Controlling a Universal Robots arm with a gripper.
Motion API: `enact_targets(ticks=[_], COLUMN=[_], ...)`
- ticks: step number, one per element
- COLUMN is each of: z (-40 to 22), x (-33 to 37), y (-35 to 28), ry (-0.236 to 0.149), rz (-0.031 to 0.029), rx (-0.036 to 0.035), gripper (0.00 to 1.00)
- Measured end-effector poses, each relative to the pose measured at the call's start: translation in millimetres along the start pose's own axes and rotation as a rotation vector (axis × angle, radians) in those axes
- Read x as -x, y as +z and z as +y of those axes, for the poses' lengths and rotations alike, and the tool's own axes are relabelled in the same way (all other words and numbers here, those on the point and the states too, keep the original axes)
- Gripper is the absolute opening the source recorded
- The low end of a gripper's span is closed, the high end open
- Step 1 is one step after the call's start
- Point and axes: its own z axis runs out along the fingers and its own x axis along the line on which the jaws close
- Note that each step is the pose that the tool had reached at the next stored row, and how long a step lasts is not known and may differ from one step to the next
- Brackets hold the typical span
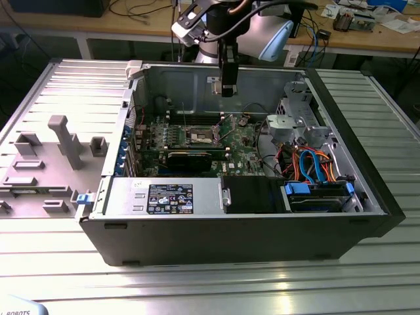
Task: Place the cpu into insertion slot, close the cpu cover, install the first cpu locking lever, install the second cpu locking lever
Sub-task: 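Place the cpu into insertion slot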
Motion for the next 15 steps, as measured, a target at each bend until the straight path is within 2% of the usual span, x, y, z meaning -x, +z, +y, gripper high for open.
enact_targets(ticks=[8, 15], z=[-7.0, -7.1], x=[0.2, 0.2], y=[3.3, 3.7], ry=[0.000, 0.000], rz=[0.0022, 0.0030], rx=[-0.0002, -0.0001], gripper=[0.54, 0.54])
